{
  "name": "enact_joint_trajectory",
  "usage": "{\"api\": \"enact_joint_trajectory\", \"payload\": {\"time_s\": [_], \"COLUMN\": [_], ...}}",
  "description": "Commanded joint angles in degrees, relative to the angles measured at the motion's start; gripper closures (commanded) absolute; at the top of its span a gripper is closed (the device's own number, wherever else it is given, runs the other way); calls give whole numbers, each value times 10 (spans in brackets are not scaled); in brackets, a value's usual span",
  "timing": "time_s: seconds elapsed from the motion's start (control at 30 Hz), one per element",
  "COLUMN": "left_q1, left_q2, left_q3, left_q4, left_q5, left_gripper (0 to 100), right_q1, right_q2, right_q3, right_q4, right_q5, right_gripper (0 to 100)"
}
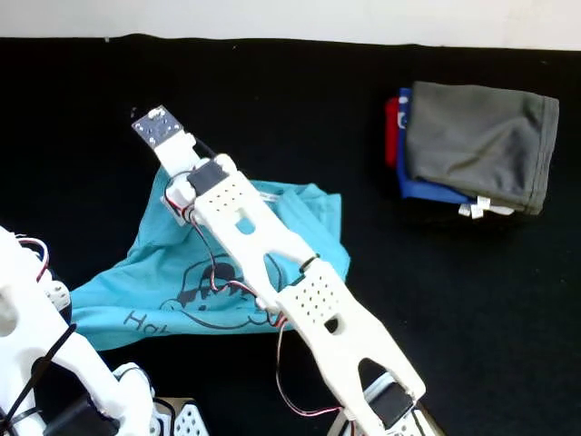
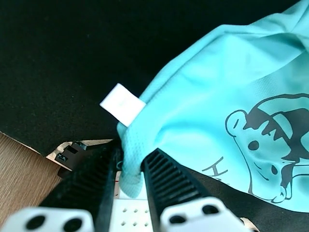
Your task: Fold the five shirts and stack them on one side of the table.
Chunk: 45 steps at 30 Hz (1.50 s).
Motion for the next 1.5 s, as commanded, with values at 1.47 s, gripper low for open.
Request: {"api": "enact_joint_trajectory", "payload": {"time_s": [1.47], "left_q1": [0], "left_q2": [-15], "left_q3": [-5], "left_q4": [-3], "left_q5": [-5], "left_gripper": [992], "right_q1": [44], "right_q2": [87], "right_q3": [-164], "right_q4": [7], "right_q5": [66], "right_gripper": [899]}}
